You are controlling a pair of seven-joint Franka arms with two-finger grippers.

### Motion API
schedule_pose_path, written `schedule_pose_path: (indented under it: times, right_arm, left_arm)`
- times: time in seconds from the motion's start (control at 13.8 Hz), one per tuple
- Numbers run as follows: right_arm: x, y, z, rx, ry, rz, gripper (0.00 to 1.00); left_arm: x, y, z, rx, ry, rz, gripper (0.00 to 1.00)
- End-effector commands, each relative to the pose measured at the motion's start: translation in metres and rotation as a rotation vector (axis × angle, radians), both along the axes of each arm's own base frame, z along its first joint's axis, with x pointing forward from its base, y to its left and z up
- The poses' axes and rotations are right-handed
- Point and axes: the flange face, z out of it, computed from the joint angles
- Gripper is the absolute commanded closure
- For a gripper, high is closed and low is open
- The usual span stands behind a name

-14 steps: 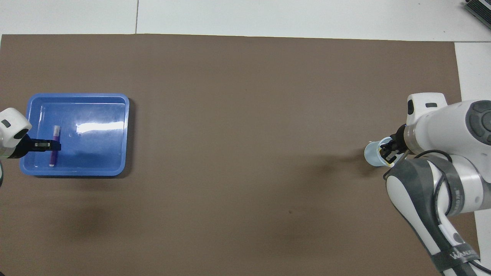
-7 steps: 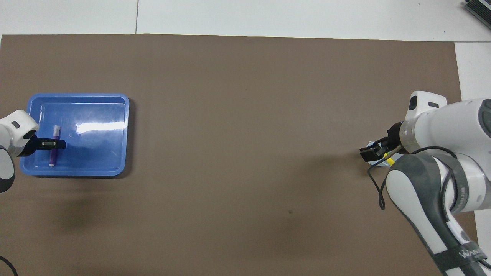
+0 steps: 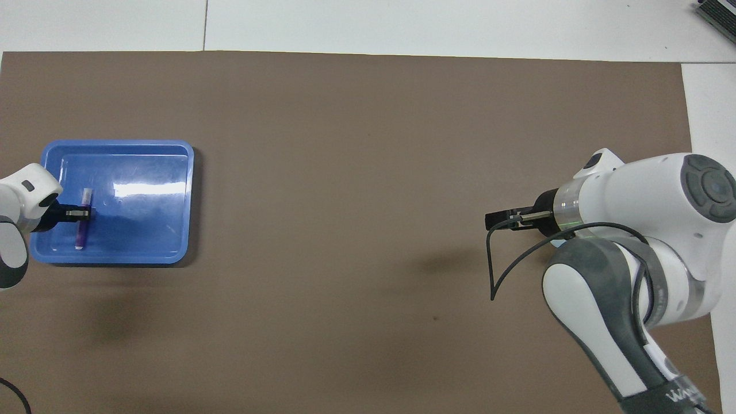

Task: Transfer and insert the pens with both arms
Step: 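Grasp the purple pen with the left gripper while the right gripper withdraws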

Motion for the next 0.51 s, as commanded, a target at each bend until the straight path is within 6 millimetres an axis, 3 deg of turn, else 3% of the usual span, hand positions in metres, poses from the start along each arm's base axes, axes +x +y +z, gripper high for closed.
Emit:
schedule_pose_path:
  times: [0.0, 0.22, 0.43]
  right_arm:
    - [-0.002, 0.011, 0.002, 0.056, 0.031, -0.141, 0.0]
    - [-0.009, 0.042, 0.006, 0.133, 0.088, -0.27, 0.0]
    - [-0.013, 0.073, 0.011, 0.171, 0.094, -0.352, 0.0]
  left_arm:
    - [0.0, 0.003, -0.015, 0.005, 0.003, -0.011, 1.0]
    - [0.008, -0.003, -0.005, -0.008, 0.036, 0.001, 1.0]
    - [0.027, -0.02, 0.028, -0.025, 0.098, 0.039, 1.0]
